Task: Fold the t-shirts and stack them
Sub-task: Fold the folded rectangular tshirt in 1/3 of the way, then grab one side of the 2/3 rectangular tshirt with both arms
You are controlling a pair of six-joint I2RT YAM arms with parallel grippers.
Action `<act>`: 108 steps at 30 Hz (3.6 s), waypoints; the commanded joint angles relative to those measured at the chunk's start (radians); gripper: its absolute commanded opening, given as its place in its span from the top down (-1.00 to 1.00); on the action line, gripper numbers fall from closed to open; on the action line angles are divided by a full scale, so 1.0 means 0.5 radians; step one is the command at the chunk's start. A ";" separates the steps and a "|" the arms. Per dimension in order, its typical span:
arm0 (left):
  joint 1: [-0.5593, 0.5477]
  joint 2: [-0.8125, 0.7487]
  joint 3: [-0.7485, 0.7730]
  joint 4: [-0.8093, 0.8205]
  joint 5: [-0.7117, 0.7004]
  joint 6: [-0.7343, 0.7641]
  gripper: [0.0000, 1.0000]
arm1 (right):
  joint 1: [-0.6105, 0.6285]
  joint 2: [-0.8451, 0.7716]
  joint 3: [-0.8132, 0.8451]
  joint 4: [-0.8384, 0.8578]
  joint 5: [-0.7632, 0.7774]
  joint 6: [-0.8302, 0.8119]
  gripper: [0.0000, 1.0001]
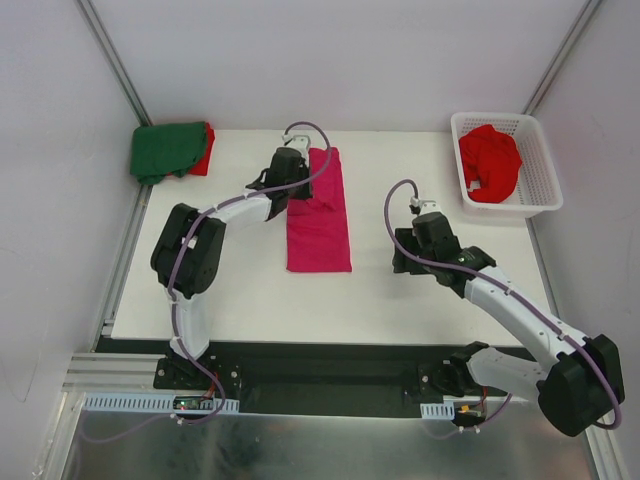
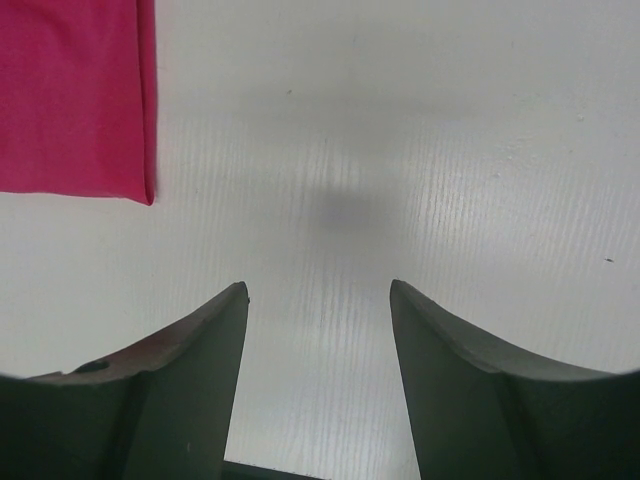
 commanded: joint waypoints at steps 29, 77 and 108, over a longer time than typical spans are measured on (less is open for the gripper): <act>0.084 0.041 -0.701 1.100 1.432 -0.882 1.00 | 0.001 -0.007 -0.058 0.073 -0.072 0.068 -0.25; 0.437 -0.679 -1.166 0.732 1.242 -0.578 1.00 | 0.014 0.207 -0.067 0.214 -0.225 0.105 -0.26; 0.437 -1.070 -2.013 0.907 0.938 -0.716 -0.34 | 0.020 0.919 0.000 0.929 -0.931 0.375 -0.61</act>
